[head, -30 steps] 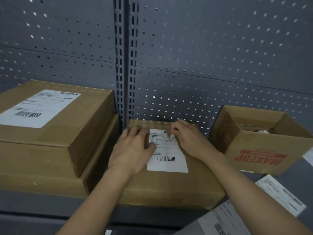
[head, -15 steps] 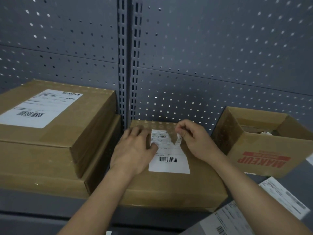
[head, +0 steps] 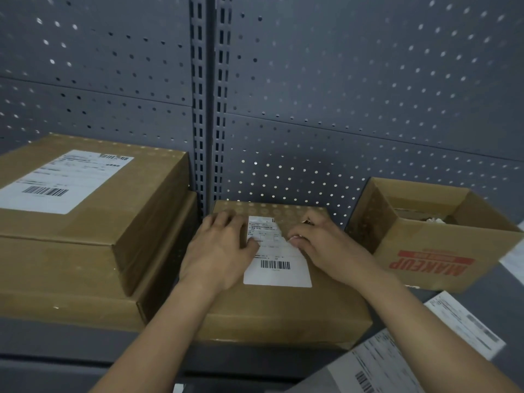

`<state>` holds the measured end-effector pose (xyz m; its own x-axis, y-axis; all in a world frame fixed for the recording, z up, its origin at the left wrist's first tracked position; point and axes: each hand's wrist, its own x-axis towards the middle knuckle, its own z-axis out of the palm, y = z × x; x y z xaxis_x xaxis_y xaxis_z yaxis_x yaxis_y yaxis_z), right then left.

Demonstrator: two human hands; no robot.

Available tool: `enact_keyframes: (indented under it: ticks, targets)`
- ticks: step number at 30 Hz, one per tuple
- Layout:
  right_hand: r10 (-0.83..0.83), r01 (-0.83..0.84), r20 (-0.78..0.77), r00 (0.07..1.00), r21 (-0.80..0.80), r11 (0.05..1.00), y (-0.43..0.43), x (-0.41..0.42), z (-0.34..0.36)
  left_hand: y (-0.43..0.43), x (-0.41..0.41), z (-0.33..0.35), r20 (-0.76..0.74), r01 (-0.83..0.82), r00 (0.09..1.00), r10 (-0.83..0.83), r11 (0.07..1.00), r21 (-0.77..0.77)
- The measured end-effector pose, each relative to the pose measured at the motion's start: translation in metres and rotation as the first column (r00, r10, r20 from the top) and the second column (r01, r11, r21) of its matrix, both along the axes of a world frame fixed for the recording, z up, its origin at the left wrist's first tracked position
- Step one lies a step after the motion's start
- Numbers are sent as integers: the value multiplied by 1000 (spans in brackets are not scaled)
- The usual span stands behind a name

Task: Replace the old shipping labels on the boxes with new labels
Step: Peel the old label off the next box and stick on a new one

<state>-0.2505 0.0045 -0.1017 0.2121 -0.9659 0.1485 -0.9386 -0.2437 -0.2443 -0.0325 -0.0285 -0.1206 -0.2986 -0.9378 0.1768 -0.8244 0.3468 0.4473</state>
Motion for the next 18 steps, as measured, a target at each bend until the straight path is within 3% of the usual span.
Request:
enact_keyframes:
  ticks: [7,18]
  targets:
    - [-50,39,-122,991,-96,995,17,10,6,2,-1,1,-3,-25,1000,25,1000,-11]
    - [-8,6,-51,999,-34,999,39,10,11,2,-1,2,24,-32,999,32,999,3]
